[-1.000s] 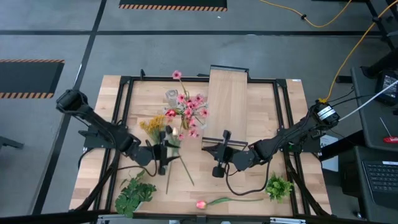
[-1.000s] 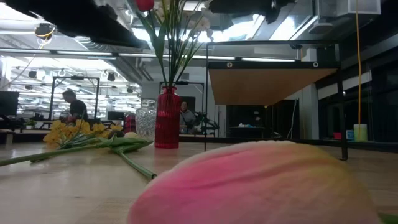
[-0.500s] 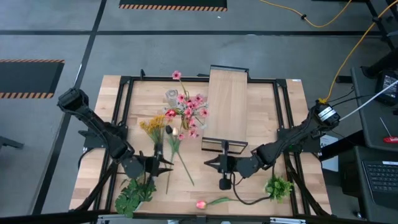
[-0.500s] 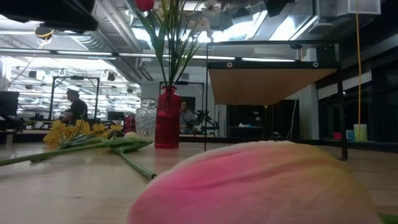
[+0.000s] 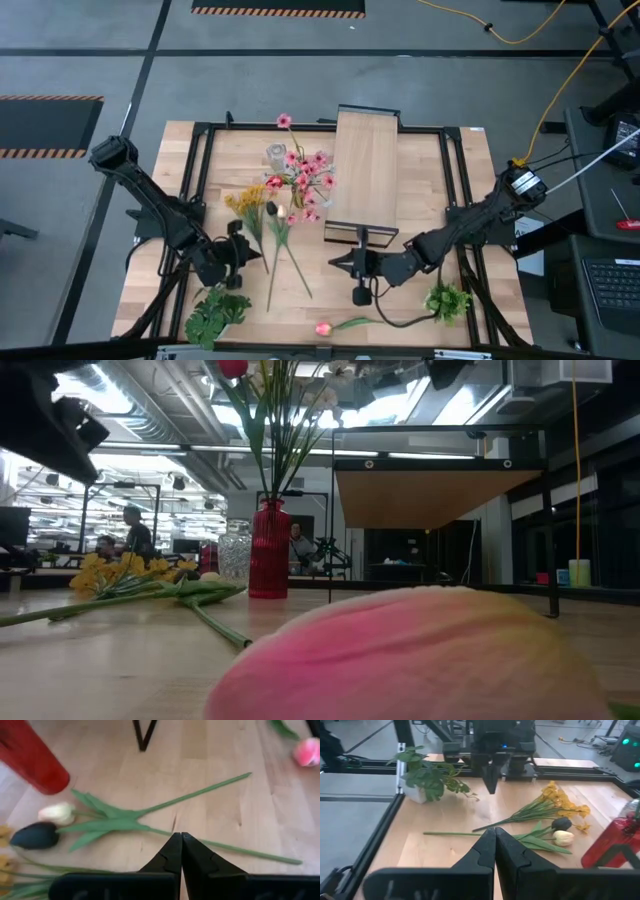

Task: Pick and place flowers into a vace then onto a shelf
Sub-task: Put the yellow flowers into the transparent vase

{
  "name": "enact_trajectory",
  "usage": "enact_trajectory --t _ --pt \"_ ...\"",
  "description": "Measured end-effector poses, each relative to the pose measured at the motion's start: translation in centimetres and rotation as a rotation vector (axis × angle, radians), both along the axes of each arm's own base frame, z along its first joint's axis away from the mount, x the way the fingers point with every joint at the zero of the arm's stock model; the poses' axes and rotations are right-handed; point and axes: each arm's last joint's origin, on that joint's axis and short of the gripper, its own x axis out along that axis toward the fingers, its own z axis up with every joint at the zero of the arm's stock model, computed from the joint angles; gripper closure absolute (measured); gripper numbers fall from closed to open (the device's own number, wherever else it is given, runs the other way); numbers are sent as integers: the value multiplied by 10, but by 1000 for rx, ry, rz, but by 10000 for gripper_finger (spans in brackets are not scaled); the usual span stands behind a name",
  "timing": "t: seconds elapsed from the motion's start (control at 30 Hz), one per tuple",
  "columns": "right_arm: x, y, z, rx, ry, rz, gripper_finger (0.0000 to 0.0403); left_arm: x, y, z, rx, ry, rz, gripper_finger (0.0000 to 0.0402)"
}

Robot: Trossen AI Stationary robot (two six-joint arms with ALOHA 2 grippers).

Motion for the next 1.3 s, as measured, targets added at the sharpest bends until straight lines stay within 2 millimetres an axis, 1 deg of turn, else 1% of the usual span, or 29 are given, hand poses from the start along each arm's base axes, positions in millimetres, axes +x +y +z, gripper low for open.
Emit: enact_trajectory --t 0.1,0.2,0.27,0.4,0.5,0.63,0.8,0.9,0.97,1.1,1.2,1.3 --pt "1 -2 -1 0 6 -6 393 0 1 0 22 1 -1 399" --pt "0 -1 -3 -37 50 40 393 0 1 0 62 -14 -12 400" --pt "-1 4 2 -58 90 55 393 1 1 1 77 -25 -10 400" --pt "-4 12 14 -18 163 48 393 1 1 1 73 -32 -8 400" --pt "-3 16 20 -7 160 50 393 2 0 2 77 -35 -13 400" --pt "-4 17 21 -6 158 56 393 1 0 1 38 -37 13 398" --pt "-4 17 21 -7 157 54 393 1 -1 1 -81 -10 48 400" --pt "-4 17 22 -9 156 53 393 1 -3 8 -154 52 66 399" --pt "-4 17 22 -10 157 55 393 -1 -3 17 -178 124 105 400" --pt "-4 17 21 -13 160 54 393 -5 0 36 -155 246 229 399" --pt "-5 16 20 -22 173 53 393 -6 6 47 -179 287 378 399" --pt "-5 16 19 -28 184 53 393 -6 12 48 -231 283 527 399"
